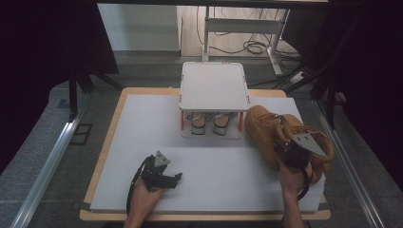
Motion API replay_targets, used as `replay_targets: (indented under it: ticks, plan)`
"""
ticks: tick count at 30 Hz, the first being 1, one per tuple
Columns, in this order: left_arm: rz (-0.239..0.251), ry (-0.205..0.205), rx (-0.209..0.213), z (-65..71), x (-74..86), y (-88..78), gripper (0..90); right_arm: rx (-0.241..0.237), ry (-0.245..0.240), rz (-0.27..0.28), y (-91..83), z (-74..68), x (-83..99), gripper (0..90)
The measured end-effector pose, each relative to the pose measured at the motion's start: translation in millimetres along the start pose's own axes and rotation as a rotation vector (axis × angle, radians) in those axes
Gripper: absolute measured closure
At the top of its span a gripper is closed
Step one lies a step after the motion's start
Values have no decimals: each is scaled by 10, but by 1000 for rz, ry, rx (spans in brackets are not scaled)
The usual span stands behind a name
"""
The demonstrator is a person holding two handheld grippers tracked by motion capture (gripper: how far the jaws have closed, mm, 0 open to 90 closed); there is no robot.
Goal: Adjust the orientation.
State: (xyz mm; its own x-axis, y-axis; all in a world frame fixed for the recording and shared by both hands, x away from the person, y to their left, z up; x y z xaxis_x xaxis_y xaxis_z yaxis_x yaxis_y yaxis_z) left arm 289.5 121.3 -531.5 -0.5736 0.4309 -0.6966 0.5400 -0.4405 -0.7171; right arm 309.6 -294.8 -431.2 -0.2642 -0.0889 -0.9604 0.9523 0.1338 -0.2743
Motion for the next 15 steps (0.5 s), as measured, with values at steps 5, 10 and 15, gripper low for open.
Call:
replay_targets:
  ticks: [5,10,15]
  plan:
    - [0,0,0,0,0,0,131,6,-5,29,-53,40,-105,551]
    - [-1,0,0,-1,0,0,131,2,8,44,-75,67,-171,552]
    - [-2,0,1,-1,-1,-1,131,-2,20,60,-99,100,-277,552]
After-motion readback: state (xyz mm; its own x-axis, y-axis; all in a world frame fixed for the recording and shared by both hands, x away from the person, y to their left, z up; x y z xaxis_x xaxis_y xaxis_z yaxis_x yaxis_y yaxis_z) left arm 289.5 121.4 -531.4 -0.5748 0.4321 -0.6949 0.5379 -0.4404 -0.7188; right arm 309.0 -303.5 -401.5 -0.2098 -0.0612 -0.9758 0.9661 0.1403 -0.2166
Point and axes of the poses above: each handheld gripper's, and its own axes: y roughly forward along the jaws, x roughly out of its underside, z roughly to its right, the point moved 1 cm from there along y, roughly forward along the jaws, and after that the axes turned 1 degree about -x, right-handed, at the moved point
